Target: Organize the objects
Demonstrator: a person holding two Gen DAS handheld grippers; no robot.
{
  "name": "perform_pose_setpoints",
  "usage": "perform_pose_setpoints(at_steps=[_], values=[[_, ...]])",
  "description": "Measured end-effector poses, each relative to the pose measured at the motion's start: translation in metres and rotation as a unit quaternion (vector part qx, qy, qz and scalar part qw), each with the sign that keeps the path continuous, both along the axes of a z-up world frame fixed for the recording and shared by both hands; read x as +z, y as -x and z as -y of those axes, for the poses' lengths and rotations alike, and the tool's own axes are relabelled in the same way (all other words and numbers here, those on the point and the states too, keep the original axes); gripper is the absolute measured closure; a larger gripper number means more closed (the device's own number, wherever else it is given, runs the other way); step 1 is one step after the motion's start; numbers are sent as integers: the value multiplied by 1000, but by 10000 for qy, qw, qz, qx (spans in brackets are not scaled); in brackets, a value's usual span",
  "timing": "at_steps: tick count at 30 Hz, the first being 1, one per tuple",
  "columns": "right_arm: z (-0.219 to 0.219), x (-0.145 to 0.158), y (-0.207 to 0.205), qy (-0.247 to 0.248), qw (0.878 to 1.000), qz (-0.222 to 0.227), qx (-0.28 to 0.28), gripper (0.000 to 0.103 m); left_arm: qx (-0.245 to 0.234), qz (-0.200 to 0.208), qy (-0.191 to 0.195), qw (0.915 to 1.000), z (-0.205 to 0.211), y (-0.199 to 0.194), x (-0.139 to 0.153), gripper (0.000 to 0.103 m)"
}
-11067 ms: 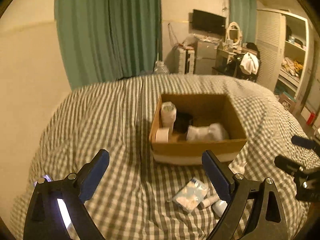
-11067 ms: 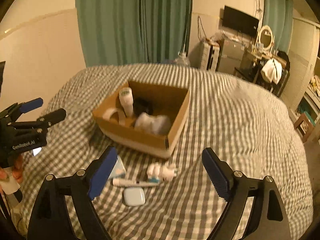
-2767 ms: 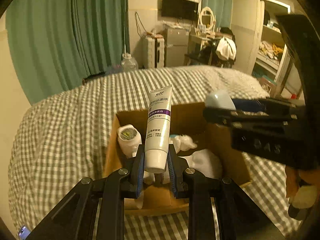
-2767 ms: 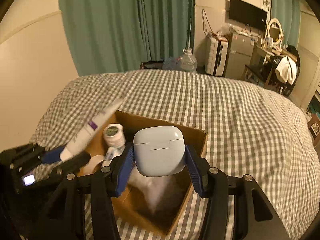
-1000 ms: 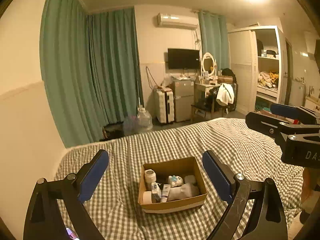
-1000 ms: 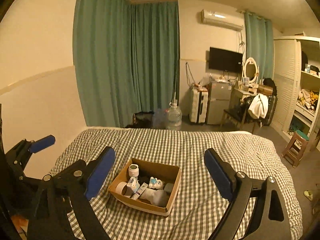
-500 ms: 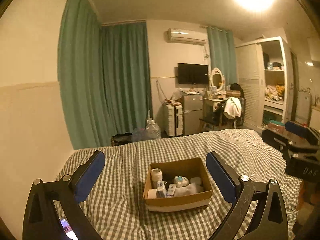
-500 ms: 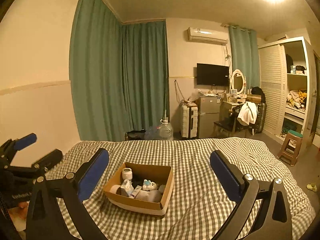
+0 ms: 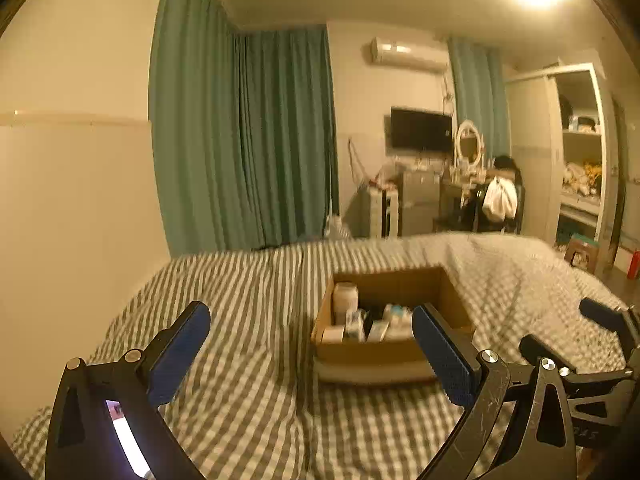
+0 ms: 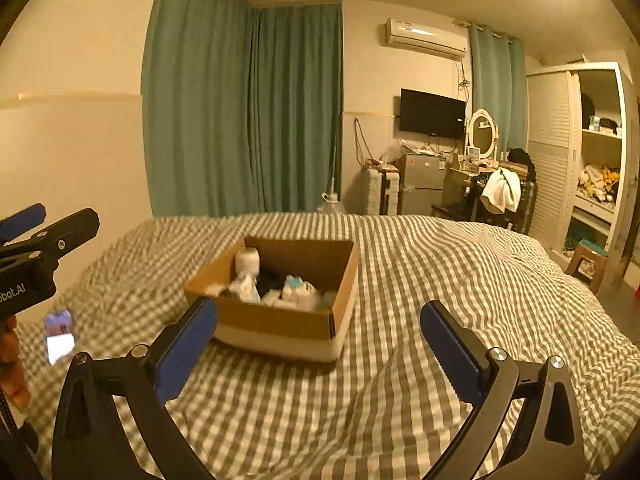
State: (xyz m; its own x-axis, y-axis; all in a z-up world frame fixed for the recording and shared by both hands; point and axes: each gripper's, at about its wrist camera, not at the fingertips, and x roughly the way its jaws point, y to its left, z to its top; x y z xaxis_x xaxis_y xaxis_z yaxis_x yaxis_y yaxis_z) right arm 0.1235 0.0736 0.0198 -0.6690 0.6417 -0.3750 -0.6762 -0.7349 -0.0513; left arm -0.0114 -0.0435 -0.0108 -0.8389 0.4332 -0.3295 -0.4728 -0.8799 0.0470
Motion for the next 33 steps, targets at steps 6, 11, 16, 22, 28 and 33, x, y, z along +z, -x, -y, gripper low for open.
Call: perform_pose_setpoints(at_steps=[6,11,16,22,28,33], values=[[-4,-12,7,105,9998,193,6,1,62,129,225,9996,1,3,-19,0],[-6,-14,5,204,9997,164,-31,1,-1,200,149,9997,3,1,-19,0],[-5,-13,4,216,9996,170,-47,1,-28,224,182,9996,0,1,-18,0],[-6,-13,3,239,9996,157,-51,1,-62,240,202,9995,-3,0,-18,0],[-6,-13,3,275,9995,147,-63,1,-85,282,227,9993,-6,1,-20,0],[-6,-12,3,273,9995,151,-59,1,-103,298,223,9993,-6,1,-21,0]])
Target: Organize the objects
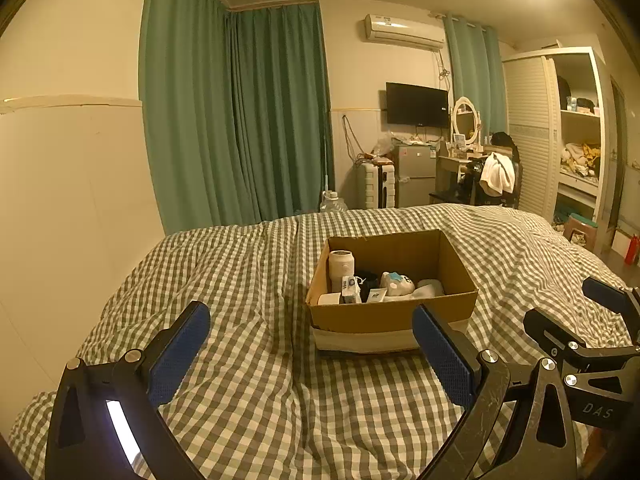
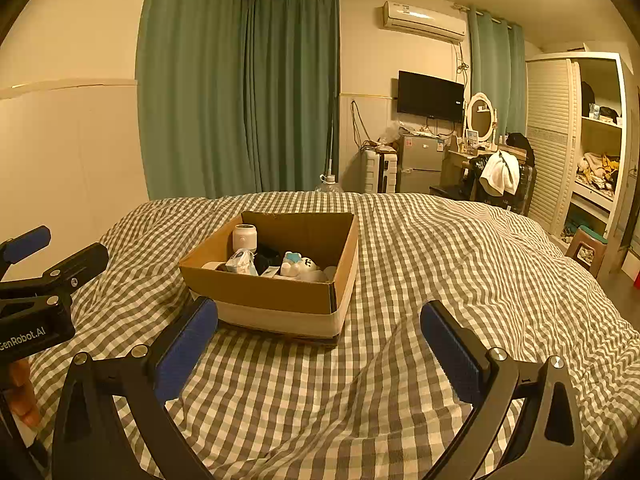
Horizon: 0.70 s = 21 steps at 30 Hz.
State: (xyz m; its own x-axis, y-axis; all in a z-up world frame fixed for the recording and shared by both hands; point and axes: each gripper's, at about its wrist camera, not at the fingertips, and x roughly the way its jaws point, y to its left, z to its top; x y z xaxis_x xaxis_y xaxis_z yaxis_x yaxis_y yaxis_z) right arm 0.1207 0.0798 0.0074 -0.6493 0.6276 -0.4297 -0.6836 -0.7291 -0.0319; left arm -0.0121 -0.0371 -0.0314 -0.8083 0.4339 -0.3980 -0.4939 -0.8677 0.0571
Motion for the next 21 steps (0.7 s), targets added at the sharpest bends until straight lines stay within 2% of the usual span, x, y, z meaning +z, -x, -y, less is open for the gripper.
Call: perform_pose_setpoints(at_steps=[21], values=[[3,-3,2,20,10000,27,25,1,22,39,-7,10000,1,-2,-3,0]])
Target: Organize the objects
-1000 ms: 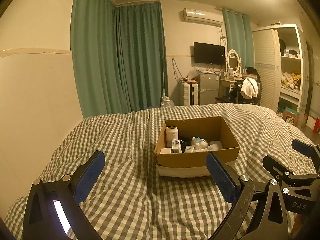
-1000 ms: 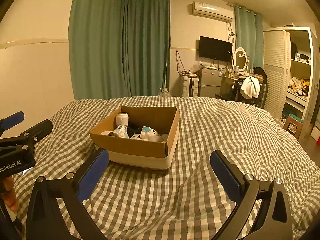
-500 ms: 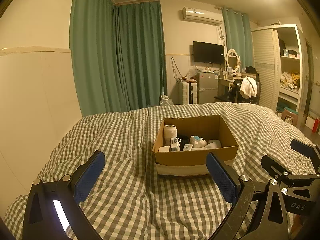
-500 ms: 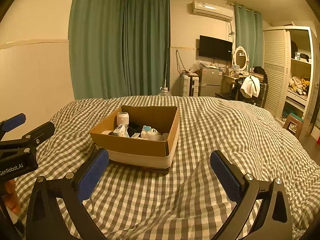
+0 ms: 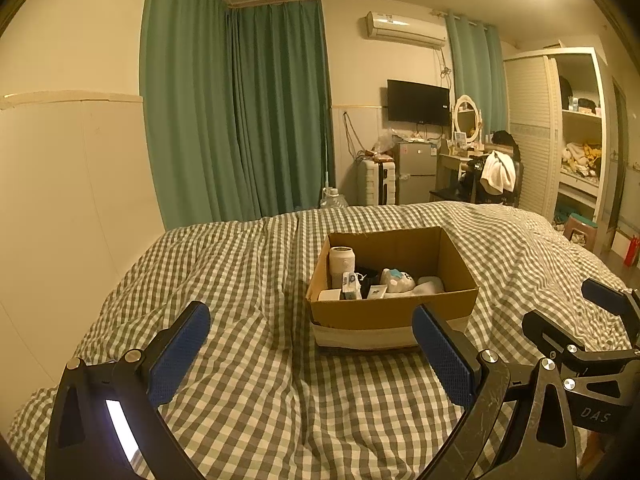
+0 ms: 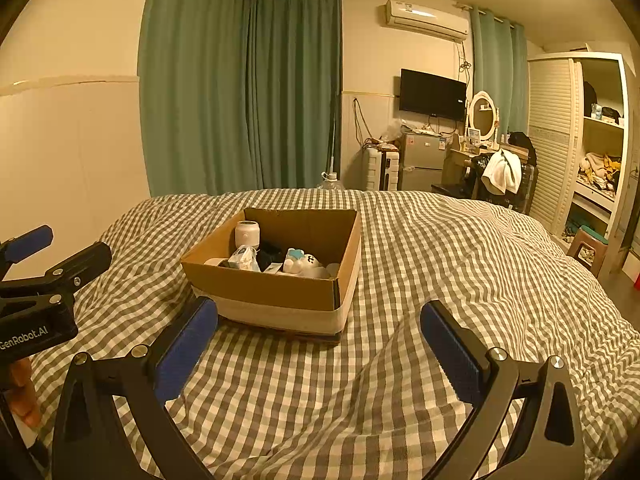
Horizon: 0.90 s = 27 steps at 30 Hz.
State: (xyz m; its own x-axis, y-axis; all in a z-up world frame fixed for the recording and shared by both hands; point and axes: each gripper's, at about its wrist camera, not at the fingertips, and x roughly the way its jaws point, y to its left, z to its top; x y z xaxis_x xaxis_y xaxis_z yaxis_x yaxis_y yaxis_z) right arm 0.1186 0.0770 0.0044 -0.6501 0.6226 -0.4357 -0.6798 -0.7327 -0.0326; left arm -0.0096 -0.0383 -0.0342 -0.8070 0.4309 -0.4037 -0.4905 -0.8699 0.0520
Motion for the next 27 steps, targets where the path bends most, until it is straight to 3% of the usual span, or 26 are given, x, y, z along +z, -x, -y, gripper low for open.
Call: perform_pose_setpoints(at_steps=[27], values=[[1,-3,2,13,10000,50,7,1,44,89,5,10000,1,4,0,0]])
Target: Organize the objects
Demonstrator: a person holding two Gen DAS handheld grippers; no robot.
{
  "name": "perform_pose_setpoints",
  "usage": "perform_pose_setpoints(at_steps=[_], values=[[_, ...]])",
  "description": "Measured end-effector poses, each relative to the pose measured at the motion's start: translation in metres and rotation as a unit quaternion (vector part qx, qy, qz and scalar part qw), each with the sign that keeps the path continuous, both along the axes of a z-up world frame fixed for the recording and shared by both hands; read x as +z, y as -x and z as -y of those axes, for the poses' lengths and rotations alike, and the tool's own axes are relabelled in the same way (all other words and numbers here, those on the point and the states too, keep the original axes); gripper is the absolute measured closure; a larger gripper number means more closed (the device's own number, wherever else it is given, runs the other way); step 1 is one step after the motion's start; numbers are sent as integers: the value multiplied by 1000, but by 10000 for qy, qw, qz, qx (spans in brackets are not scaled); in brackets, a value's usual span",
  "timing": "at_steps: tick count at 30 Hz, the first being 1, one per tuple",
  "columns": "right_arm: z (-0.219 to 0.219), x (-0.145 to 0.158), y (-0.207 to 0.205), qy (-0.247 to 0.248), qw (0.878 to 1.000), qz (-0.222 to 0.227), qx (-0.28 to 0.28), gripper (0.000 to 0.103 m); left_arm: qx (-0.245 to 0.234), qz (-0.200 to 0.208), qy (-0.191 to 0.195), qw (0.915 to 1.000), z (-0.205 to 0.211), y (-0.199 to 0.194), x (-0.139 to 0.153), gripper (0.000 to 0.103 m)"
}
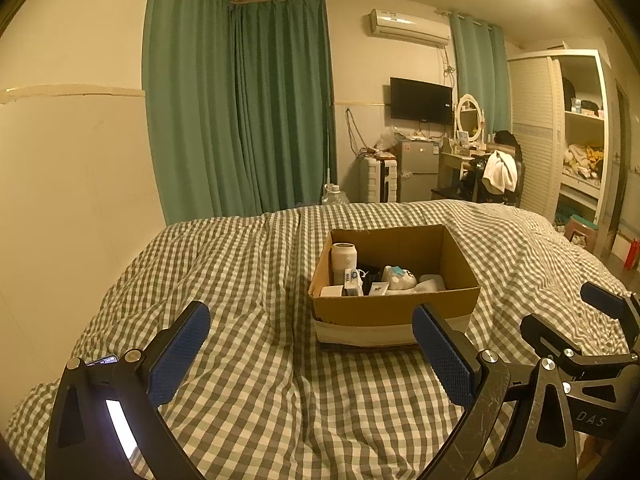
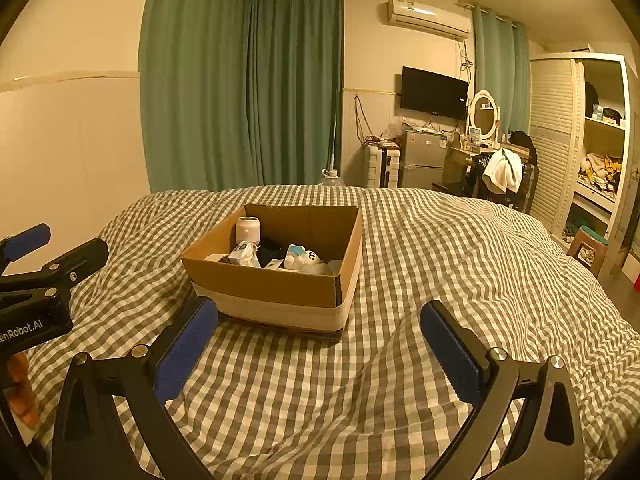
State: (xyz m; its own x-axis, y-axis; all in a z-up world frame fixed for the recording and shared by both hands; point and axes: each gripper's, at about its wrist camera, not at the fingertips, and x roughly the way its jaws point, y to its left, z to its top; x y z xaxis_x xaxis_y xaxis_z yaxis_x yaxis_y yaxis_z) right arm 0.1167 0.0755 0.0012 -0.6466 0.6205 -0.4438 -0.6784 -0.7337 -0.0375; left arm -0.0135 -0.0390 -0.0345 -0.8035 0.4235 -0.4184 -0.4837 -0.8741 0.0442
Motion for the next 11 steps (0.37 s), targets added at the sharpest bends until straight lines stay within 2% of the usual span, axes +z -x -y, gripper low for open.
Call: perform_pose_setpoints(at_steps=[11], values=[[1,-2,-2,3,10000,20,-1,1,41,-128,34,9999,0,-5,-3,0]])
